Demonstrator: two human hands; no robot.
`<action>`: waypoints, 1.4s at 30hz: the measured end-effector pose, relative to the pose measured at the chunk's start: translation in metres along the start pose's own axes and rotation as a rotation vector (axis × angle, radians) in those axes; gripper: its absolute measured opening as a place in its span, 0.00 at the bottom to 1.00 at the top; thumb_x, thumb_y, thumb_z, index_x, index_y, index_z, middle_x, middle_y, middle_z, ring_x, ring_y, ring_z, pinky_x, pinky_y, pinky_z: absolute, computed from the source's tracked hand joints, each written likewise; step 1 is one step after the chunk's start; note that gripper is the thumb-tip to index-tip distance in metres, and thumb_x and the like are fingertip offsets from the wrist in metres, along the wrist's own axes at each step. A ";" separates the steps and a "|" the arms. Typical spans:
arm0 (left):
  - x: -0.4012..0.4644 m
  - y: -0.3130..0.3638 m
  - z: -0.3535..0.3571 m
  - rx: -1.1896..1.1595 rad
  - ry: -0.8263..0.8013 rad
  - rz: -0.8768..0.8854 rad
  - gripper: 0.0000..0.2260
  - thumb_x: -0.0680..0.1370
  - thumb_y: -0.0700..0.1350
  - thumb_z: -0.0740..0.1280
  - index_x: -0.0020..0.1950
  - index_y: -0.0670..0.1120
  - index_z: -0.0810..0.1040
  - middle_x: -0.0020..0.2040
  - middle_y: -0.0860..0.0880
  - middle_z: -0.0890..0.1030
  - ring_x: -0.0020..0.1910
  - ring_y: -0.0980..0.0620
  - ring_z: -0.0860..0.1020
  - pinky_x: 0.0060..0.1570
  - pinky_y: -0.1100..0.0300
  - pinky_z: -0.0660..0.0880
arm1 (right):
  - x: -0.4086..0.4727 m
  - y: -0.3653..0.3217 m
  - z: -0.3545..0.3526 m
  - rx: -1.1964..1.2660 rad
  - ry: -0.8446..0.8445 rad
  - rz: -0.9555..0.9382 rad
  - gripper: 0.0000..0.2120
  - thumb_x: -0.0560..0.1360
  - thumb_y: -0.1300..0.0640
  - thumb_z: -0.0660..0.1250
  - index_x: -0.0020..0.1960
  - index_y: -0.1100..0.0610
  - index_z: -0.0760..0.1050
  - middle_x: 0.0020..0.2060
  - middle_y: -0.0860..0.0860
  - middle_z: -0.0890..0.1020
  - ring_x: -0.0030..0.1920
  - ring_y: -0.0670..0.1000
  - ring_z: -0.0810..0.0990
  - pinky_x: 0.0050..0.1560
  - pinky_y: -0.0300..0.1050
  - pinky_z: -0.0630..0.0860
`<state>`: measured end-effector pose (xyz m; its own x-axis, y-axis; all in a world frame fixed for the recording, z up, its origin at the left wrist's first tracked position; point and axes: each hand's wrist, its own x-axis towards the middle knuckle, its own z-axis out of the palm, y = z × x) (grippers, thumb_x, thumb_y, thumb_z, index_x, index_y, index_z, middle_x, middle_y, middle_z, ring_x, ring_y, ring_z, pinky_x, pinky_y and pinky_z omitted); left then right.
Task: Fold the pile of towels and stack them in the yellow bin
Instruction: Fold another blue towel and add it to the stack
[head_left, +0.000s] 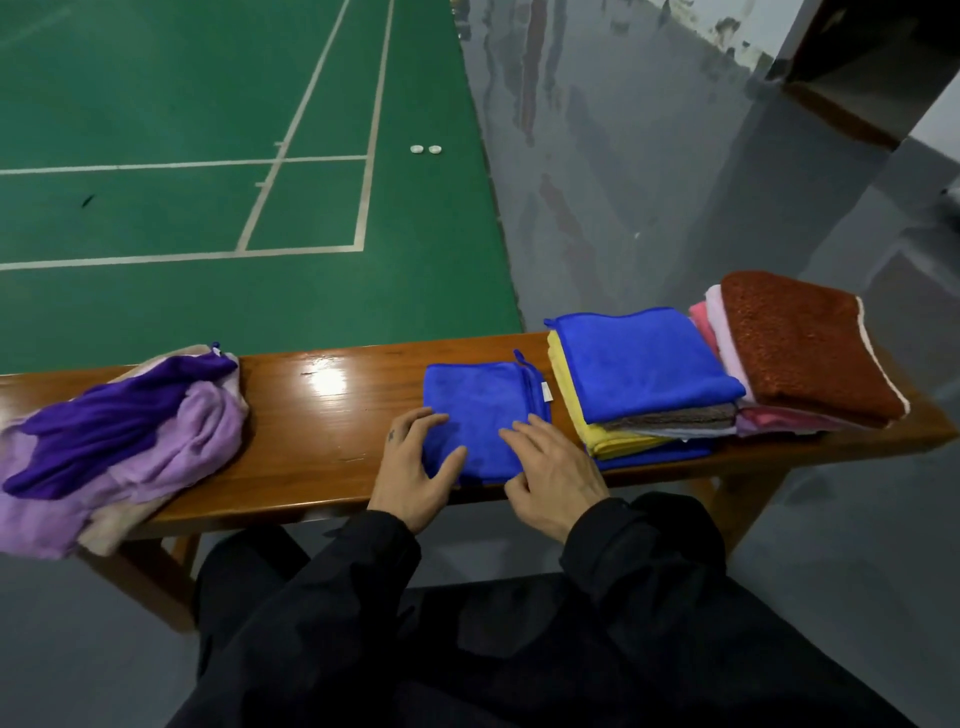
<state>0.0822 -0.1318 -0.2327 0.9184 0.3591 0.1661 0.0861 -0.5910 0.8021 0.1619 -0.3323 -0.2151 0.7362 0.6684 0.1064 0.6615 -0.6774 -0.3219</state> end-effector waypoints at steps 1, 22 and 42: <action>0.001 0.000 0.000 -0.013 0.000 0.000 0.25 0.74 0.62 0.65 0.67 0.51 0.75 0.68 0.53 0.70 0.69 0.56 0.68 0.68 0.60 0.65 | -0.003 0.004 0.003 -0.017 0.025 -0.016 0.28 0.72 0.54 0.63 0.71 0.58 0.75 0.69 0.55 0.78 0.73 0.56 0.73 0.70 0.52 0.74; -0.003 -0.014 0.012 0.276 -0.065 0.159 0.24 0.72 0.66 0.66 0.61 0.53 0.83 0.71 0.49 0.73 0.76 0.47 0.64 0.73 0.48 0.61 | -0.003 0.019 0.006 -0.117 0.328 -0.072 0.11 0.74 0.61 0.75 0.57 0.58 0.83 0.53 0.54 0.86 0.49 0.54 0.87 0.42 0.46 0.84; -0.006 0.012 0.029 0.575 -0.040 0.424 0.27 0.73 0.40 0.58 0.72 0.49 0.74 0.75 0.45 0.71 0.78 0.40 0.62 0.74 0.35 0.61 | -0.034 0.027 0.008 -0.001 0.395 0.109 0.16 0.79 0.54 0.59 0.58 0.56 0.82 0.61 0.51 0.82 0.47 0.55 0.86 0.33 0.50 0.83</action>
<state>0.0893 -0.1618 -0.2404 0.9305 -0.0060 0.3663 -0.1015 -0.9649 0.2420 0.1535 -0.3709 -0.2347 0.8004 0.4230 0.4247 0.5762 -0.7384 -0.3504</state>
